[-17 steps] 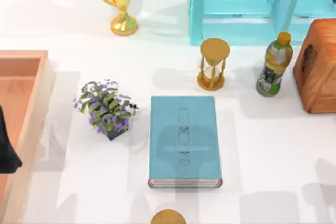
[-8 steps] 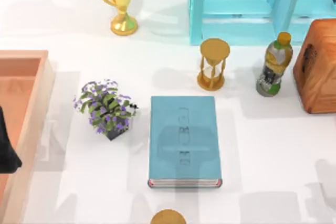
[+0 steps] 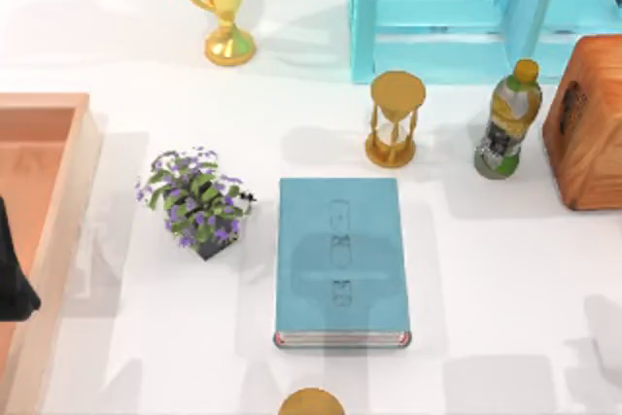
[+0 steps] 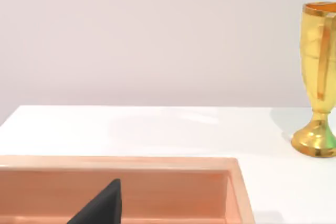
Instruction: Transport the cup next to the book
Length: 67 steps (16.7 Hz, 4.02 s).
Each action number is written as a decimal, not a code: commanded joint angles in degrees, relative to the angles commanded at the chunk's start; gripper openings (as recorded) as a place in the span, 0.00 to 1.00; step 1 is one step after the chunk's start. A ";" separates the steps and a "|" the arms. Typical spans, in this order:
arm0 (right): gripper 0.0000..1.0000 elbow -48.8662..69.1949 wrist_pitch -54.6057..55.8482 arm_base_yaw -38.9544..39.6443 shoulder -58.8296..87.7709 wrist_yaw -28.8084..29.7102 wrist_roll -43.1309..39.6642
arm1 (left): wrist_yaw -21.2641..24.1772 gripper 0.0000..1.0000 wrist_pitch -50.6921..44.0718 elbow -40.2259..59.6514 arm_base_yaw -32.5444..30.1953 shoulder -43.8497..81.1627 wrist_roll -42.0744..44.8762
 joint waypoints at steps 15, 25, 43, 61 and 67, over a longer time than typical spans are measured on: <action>0.00 9.45 -13.33 -0.22 -4.15 0.01 -0.22 | 0.00 1.00 0.00 0.00 0.00 0.00 0.00; 0.00 19.71 -15.33 11.88 4.18 0.92 21.41 | 0.00 1.00 0.00 0.00 0.00 0.00 0.00; 0.00 51.25 -17.47 35.13 28.55 1.60 119.89 | 0.00 1.00 0.00 0.00 0.00 0.00 0.00; 0.00 41.93 -2.52 34.99 32.07 1.70 125.50 | 0.00 1.00 0.00 0.00 0.00 0.00 0.00; 0.23 41.93 -2.52 34.99 32.07 1.70 125.50 | 0.00 1.00 0.00 0.00 0.00 0.00 0.00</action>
